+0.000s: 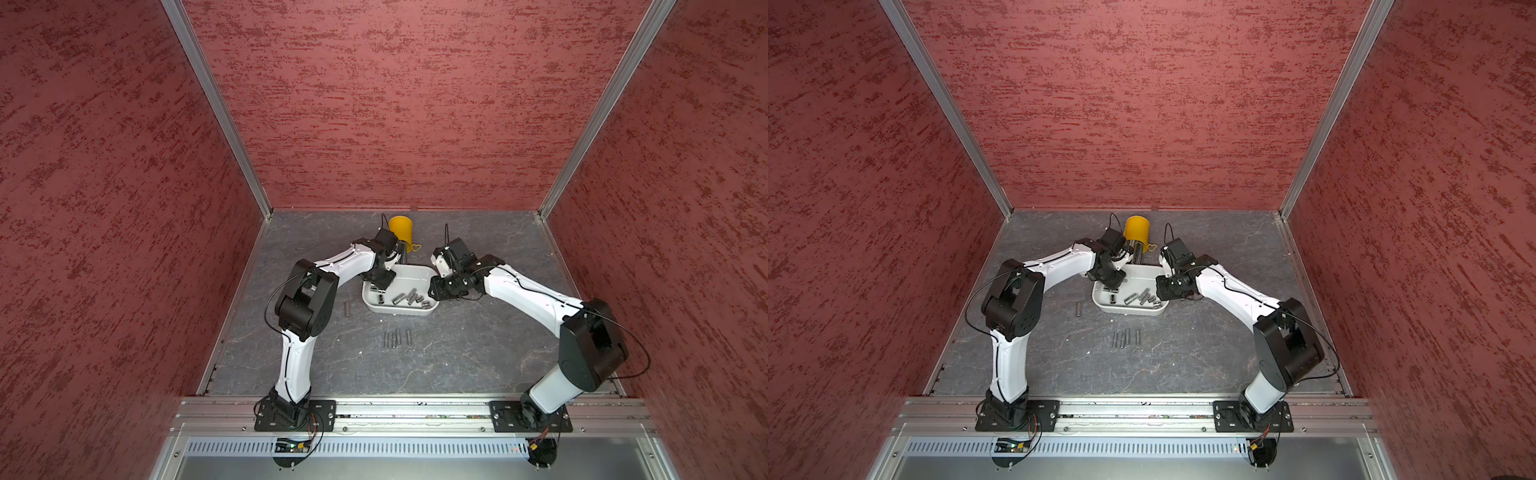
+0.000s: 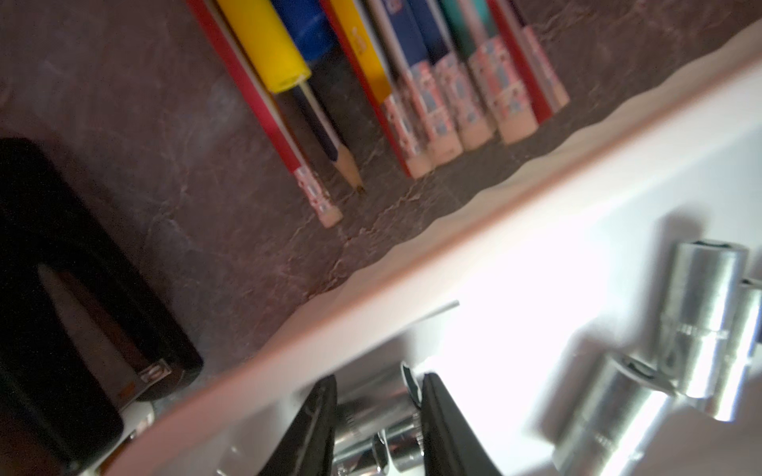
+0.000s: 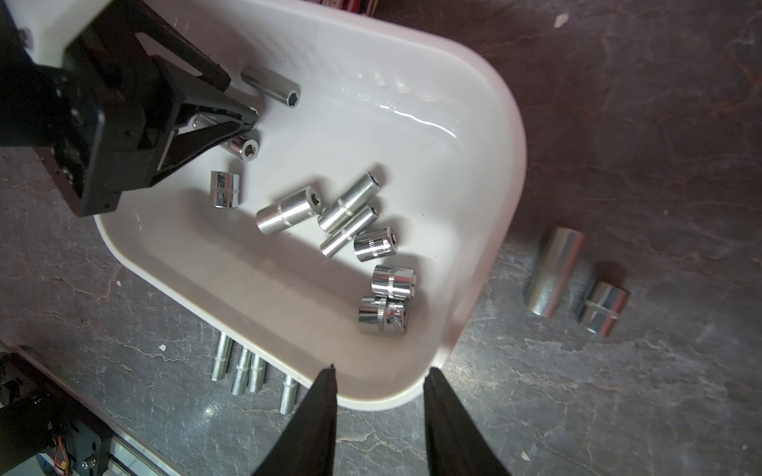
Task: Take out the socket from the storage box
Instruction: Pick up the socket head from the storage box.
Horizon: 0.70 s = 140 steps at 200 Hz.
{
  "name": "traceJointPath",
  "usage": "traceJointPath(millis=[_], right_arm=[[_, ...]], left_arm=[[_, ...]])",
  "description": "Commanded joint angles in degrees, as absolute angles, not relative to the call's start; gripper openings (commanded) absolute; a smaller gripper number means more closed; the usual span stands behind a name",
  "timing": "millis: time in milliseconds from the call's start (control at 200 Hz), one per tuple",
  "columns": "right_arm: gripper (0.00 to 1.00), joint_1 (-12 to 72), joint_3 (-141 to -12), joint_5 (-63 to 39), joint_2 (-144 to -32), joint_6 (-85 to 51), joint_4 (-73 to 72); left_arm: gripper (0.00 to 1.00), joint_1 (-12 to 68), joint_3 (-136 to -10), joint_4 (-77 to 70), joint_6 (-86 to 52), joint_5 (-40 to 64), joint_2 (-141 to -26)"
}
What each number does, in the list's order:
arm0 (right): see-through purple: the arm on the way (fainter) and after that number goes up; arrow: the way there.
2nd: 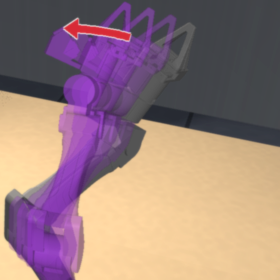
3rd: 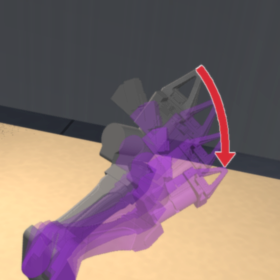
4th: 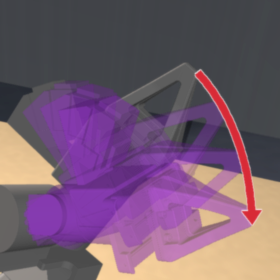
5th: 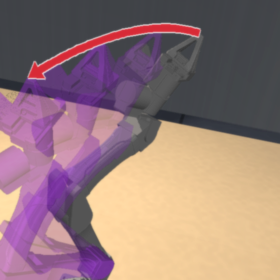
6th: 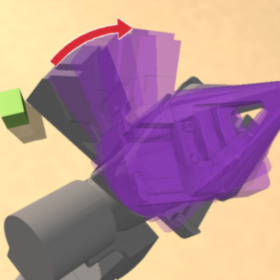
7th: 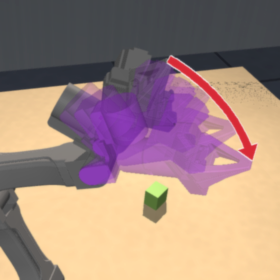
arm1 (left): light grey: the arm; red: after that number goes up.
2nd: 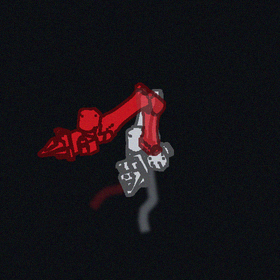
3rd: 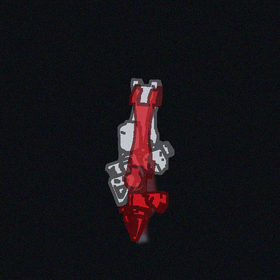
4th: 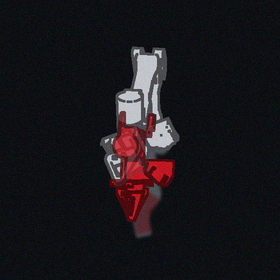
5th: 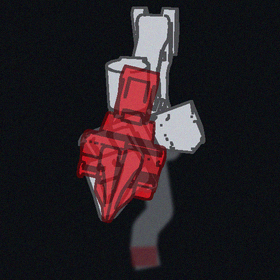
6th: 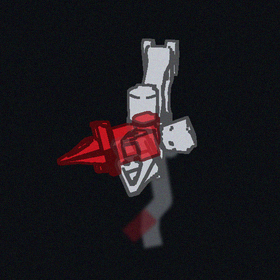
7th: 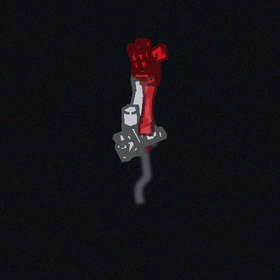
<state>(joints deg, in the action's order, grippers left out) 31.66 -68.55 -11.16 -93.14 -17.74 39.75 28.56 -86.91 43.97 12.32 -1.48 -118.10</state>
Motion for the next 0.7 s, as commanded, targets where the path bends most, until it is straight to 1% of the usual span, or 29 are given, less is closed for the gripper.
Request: traceJointPath(millis=[0,85,195,281,476,636,696], right_arm=[[0.38,31.38,-67.67,-10.81,-93.29,-18.19,38.74],[0.38,31.38,-67.60,-11.05,-93.18,-18.19,38.85],[0.38,31.37,-67.33,-11.07,-93.30,-18.29,38.56],[0.38,31.36,-67.34,-11.19,-93.58,-18.37,38.67],[0.38,31.38,-67.15,-11.34,-93.84,-18.68,38.28],[0.38,31.38,-66.82,-11.32,-93.69,-18.72,37.99],[0.38,31.28,-66.56,-11.26,-93.61,-18.72,37.82]], left_arm=[[0.33,28.12,-86.09,43.28,12.67,-1.39,-120.03],[0.29,27.92,-85.88,43.93,11.25,-1.31,-120.59],[0.29,27.48,-85.48,44.41,8.32,-1.06,-120.70],[0.34,27.67,-85.51,45.79,6.47,-1.02,-120.70],[0.35,27.93,-84.58,46.46,1.92,-0.55,-118.95],[0.29,28.18,-83.83,46.26,-2.06,-0.54,-119.18],[0.24,28.39,-83.56,46.03,-3.39,-1.57,-119.26]])
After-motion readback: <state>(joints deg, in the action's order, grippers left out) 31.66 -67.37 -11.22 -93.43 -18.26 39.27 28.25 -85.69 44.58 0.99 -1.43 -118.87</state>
